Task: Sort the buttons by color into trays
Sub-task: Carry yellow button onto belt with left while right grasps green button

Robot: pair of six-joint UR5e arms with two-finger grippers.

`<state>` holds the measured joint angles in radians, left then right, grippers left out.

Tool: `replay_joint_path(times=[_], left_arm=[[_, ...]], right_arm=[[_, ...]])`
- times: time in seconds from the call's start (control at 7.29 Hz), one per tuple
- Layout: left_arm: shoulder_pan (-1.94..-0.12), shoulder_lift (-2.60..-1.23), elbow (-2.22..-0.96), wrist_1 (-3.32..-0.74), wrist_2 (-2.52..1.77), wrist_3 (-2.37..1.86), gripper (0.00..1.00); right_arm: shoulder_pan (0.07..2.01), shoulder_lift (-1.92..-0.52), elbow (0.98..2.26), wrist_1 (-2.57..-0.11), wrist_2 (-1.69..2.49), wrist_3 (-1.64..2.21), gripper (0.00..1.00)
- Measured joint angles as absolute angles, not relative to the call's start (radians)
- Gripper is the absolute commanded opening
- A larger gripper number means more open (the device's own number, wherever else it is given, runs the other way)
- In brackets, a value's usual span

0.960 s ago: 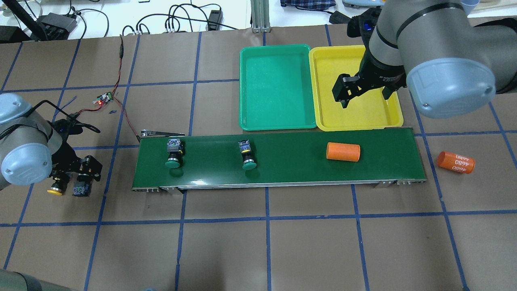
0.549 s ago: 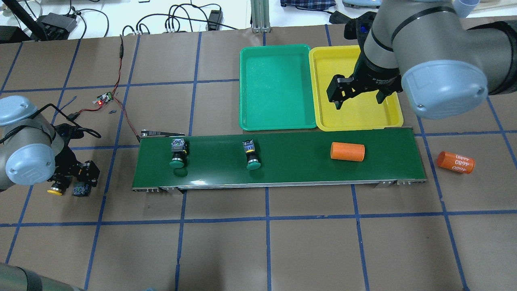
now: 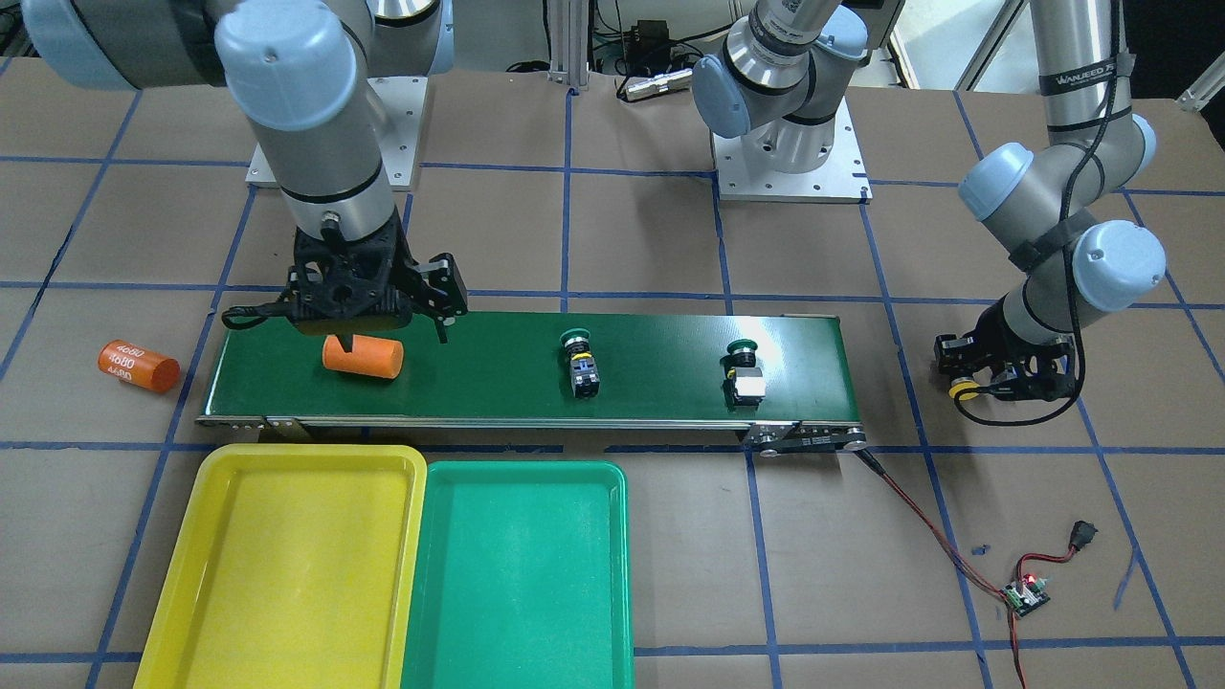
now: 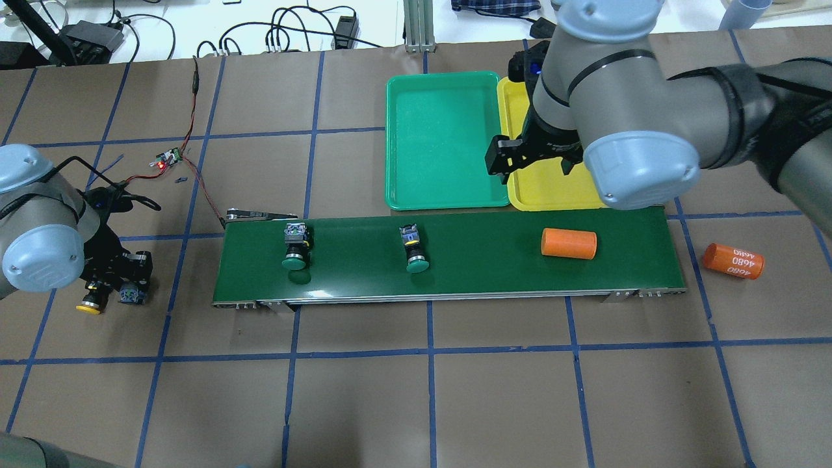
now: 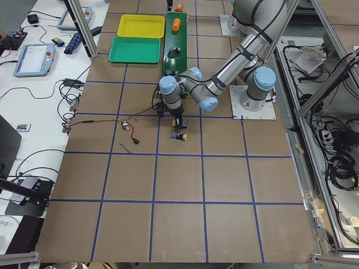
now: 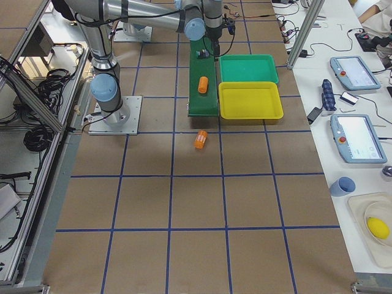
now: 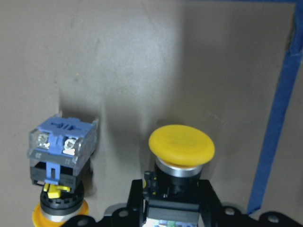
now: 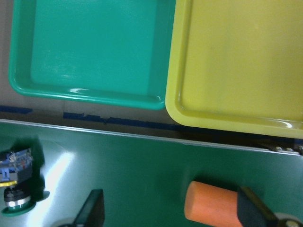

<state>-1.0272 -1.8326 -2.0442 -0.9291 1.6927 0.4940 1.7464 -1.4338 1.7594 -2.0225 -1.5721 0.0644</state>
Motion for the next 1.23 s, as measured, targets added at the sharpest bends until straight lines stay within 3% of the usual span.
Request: replay_joint_path(times=[0.55,1.23], left_arm=[[-1.170,-1.753,-1.848,-1.138,1.574,0.462,0.00],[-1.295,-1.745,-1.915,-1.166,1.474,0.399,0.00]], right_arm=[[1.863,-1.341,1.765,-2.130,-1.574,0.216,1.00],[1.927,-1.250,1.776,-2.272,-1.589,0.263,0.94]])
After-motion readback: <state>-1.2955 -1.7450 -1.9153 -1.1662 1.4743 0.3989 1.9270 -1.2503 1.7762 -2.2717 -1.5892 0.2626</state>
